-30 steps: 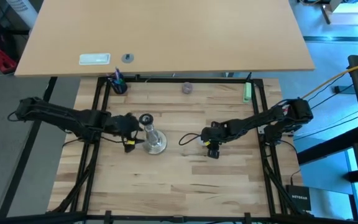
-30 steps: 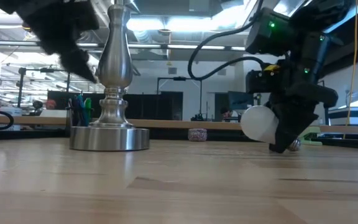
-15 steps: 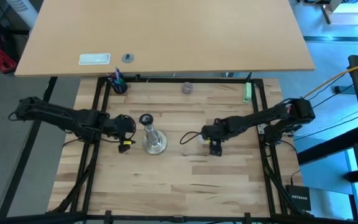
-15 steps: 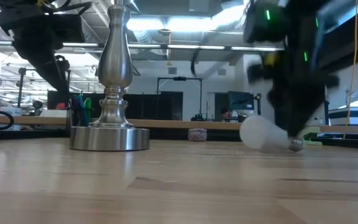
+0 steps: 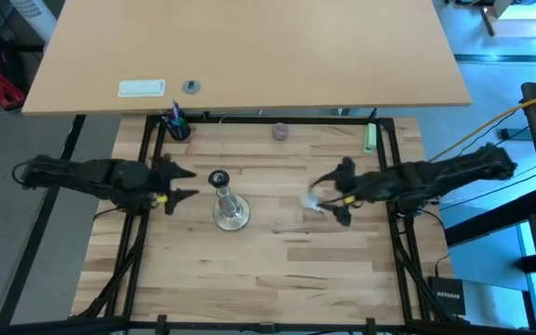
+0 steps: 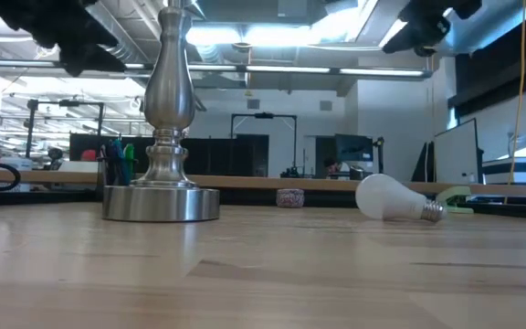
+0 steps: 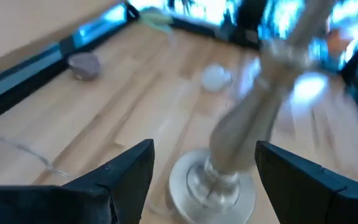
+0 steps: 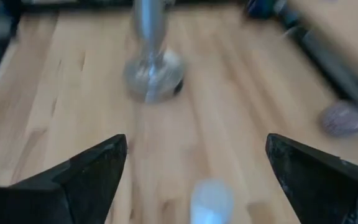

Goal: Screw lightbulb
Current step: Return to Home Position

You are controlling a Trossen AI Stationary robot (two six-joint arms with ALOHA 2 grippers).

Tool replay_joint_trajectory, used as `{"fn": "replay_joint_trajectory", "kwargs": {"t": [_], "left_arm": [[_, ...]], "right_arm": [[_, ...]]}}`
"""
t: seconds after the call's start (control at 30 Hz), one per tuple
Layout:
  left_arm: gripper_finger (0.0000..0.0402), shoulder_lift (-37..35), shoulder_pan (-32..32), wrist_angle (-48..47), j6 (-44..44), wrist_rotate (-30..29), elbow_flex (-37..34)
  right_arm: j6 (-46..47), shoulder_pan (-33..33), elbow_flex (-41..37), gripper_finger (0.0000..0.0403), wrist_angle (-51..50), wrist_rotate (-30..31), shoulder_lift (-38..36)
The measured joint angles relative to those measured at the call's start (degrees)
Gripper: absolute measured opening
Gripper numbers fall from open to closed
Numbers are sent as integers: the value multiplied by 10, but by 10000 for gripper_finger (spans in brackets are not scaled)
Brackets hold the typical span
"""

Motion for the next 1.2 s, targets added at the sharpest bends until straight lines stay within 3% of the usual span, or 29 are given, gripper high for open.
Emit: {"fn": "replay_joint_trajectory", "kwargs": {"t": [0.1,0.27,0.33,0.5,0.6,0.8,1.2], "left_arm": [[267,-54,1,-10,-43,-10,-5],[267,-103,1,-9,-58,-8,-5],[267,-105,1,-1,-3,-3,-5],[267,-120,0,59,126,79,-27],[266,-143,0,123,152,135,-68],[266,-186,0,248,154,150,-171],[266,-258,1,320,136,151,-284]], "right_arm": [[-2,14,-67,385,50,31,-79],[27,14,-119,385,87,3,-156],[-11,14,-140,385,122,-16,-172],[-80,14,-222,385,194,-65,-245],[-91,14,-283,385,252,-63,-299],[-92,14,-359,385,301,-65,-396],[-77,14,-461,385,393,-23,-445]]}}
